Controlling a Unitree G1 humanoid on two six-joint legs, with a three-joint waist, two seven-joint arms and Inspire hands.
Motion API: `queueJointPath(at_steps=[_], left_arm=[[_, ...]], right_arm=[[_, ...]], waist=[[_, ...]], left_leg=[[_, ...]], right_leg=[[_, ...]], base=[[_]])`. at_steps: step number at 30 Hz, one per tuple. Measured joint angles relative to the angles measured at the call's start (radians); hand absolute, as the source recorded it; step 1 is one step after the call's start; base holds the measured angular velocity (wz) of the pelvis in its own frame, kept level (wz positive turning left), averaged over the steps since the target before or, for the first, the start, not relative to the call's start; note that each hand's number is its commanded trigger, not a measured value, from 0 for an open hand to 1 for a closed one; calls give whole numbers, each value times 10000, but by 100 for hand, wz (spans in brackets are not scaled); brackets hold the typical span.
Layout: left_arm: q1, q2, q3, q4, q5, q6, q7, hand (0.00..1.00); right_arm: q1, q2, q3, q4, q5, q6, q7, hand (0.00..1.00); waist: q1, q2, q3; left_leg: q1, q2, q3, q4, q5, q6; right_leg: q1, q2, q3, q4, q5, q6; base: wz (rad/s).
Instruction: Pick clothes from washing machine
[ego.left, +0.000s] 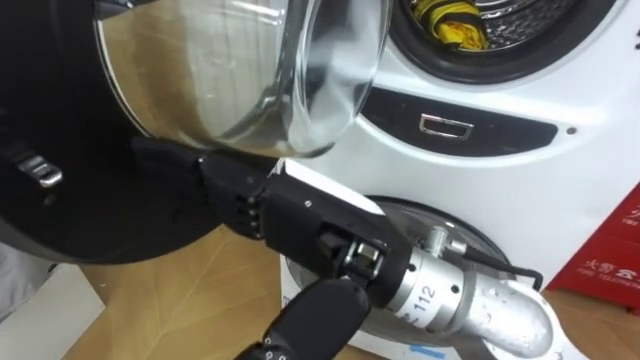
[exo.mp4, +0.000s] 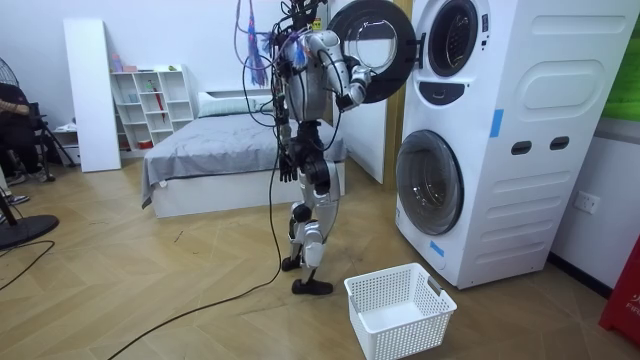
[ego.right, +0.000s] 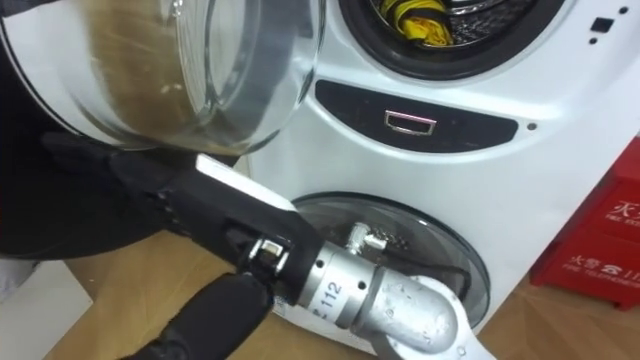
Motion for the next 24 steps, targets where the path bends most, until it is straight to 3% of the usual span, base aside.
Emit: queueJointPath(at_steps=[3, 8, 10, 17, 24], left_arm=[[-152, 13, 16, -52, -2, 196, -63, 0], [-347, 195, 415, 40, -31, 348, -132, 0], [-399, 198, 589, 29, -145, 391, -187, 0], [-433, 214, 806, -15, -379, 647, -293, 0], [-449, 212, 814, -16, -358, 686, -376, 0]], right_arm=[[659, -552, -76, 615, -795, 77, 182, 0], [1541, -1605, -394, 1869, -1971, 715, 479, 0], [1531, -1687, -844, 1921, -2376, 874, 653, 0], [1522, -1695, -2129, 1888, -3831, 1108, 673, 0], [1504, -1749, -2213, 1812, -4856, 1108, 756, 0]], waist=[[-166, -103, 57], [-292, -409, 24], [-455, -466, -11], [-779, -430, 14], [-811, -462, -9]], left_leg=[[-28, -14, 5, 3, 0, 0], [-6, -40, 2, 10, 0, 1], [28, -50, 3, 9, -1, 2], [134, -52, 175, -33, -3, 6], [219, -51, 243, -54, -3, 6]], right_leg=[[-26, -6, 16, -5, -12, 20], [-35, -25, 30, -8, -6, 50], [-25, -36, 45, -3, 1, 60], [-1, -38, 296, 30, 4, 65], [-14, -38, 379, 45, 7, 68]], base=[[3], [-1], [-6], [-11], [-3]])
